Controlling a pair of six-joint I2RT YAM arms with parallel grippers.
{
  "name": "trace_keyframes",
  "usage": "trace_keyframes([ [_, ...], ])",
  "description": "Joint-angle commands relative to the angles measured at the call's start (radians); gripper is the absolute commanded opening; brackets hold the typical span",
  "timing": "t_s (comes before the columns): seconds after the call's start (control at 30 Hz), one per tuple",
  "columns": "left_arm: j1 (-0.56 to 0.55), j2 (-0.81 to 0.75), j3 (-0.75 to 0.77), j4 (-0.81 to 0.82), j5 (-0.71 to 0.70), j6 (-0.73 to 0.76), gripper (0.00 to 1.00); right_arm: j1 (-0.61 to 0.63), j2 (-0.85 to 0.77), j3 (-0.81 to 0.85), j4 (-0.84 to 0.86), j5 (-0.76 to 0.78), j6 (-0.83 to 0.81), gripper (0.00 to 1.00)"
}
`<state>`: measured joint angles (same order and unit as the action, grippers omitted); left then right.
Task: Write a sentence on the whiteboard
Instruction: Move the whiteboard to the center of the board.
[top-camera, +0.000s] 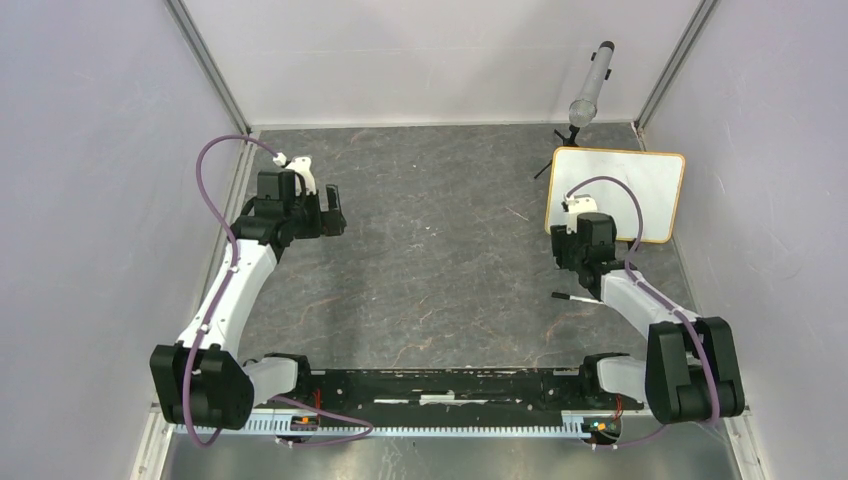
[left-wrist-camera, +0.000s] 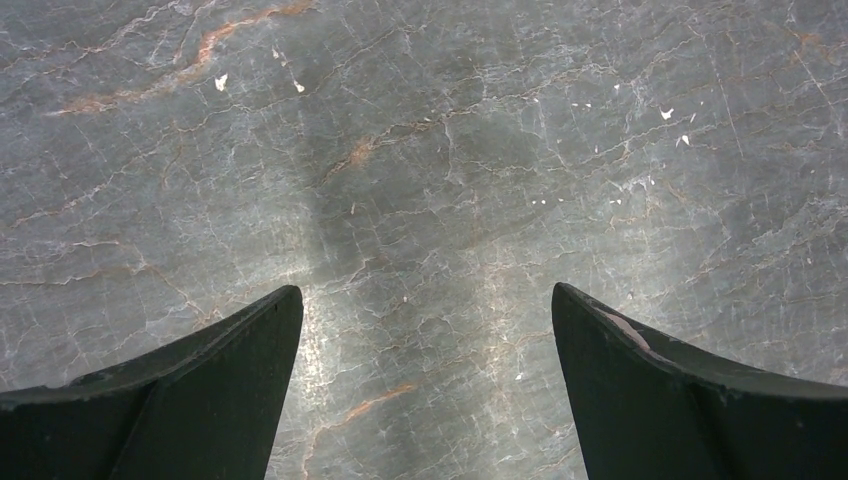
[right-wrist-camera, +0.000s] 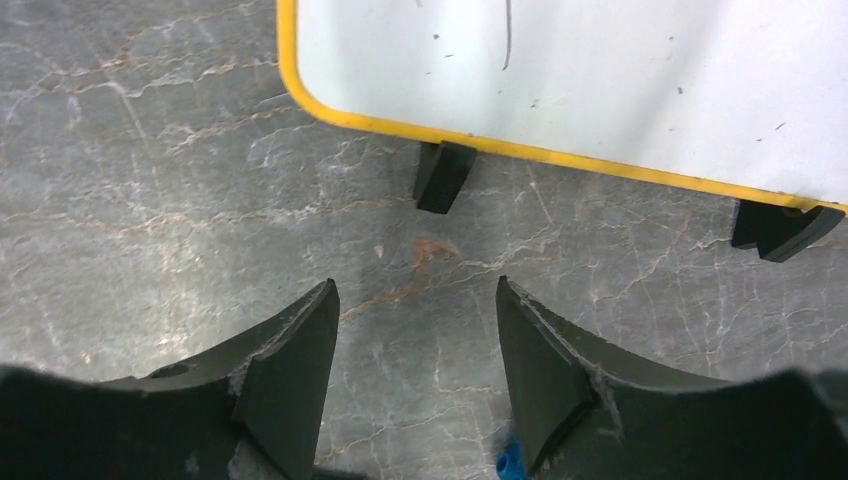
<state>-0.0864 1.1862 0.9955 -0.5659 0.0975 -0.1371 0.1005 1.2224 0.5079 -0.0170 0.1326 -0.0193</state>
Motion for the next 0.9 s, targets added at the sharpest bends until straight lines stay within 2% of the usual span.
trace_keyframes([
  [0.0,-0.001,-0.034,-0.006,0.046,-0.021,-0.038,1.0,-0.019,0.036,0.014,0.099,0.048,0.018,0.64],
  [0.23,-0.002,-0.03,-0.004,0.047,0.003,-0.033,1.0,-0.059,0.139,0.081,0.121,-0.003,0.002,0.57],
  [0.53,-0.002,-0.033,-0.013,0.055,0.002,-0.029,1.0,-0.06,0.192,0.112,0.157,-0.084,-0.023,0.54],
  [0.87,-0.002,-0.039,-0.017,0.059,-0.007,-0.027,1.0,-0.06,0.267,0.158,0.165,-0.071,-0.042,0.48],
])
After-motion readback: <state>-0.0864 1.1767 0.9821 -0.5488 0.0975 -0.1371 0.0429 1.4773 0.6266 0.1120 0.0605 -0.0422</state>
